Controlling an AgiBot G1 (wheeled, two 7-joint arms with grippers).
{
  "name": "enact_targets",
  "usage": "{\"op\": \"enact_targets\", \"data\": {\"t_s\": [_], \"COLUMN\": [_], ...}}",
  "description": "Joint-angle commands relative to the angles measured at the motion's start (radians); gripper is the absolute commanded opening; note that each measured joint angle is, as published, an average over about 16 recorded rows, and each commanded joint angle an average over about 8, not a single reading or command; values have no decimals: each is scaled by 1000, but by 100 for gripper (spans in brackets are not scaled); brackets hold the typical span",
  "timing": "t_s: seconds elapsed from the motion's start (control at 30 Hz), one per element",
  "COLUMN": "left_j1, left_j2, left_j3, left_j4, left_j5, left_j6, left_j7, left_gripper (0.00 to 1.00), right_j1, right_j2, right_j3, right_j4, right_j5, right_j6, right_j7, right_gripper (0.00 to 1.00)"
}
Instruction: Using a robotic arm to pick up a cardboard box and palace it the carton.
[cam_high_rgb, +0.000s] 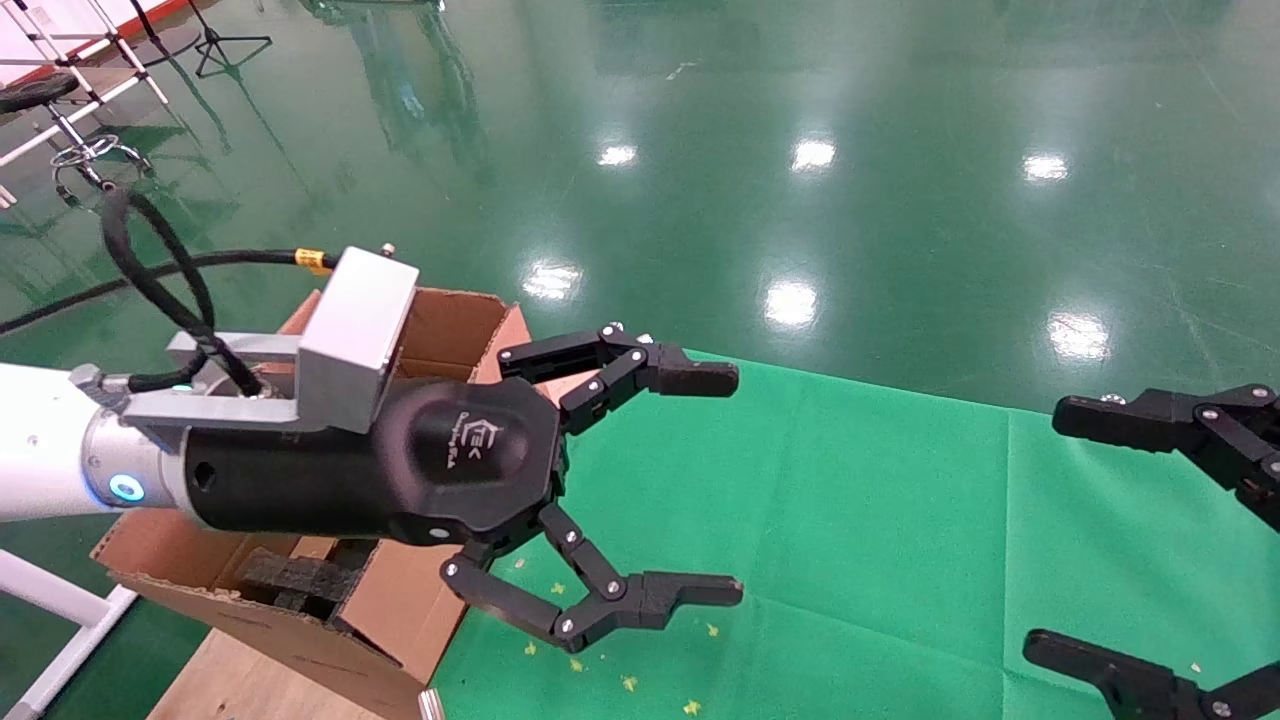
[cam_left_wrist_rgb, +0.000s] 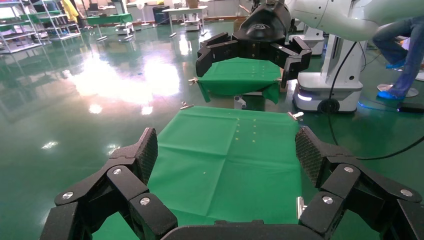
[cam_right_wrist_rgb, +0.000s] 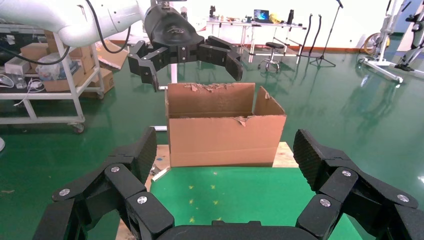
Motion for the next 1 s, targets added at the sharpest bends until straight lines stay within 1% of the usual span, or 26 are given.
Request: {"op": "enact_targets", "data": {"t_s": [0.03,1.0], "left_j1": [-1,-6], "left_j2": [0,1], "left_j3": [1,4], "left_j4": [2,8], "left_j5": [1,5], "left_j6": [0,1], "left_j7": [-1,-3], "left_gripper": [100,100], "right_j1": [0,0], "right_j2": [0,0], "right_j3": [0,0], "right_j4": [0,0], "right_j5": [0,0], "right_j6": [0,0], "right_j7": [0,0], "right_gripper": [100,100]}}
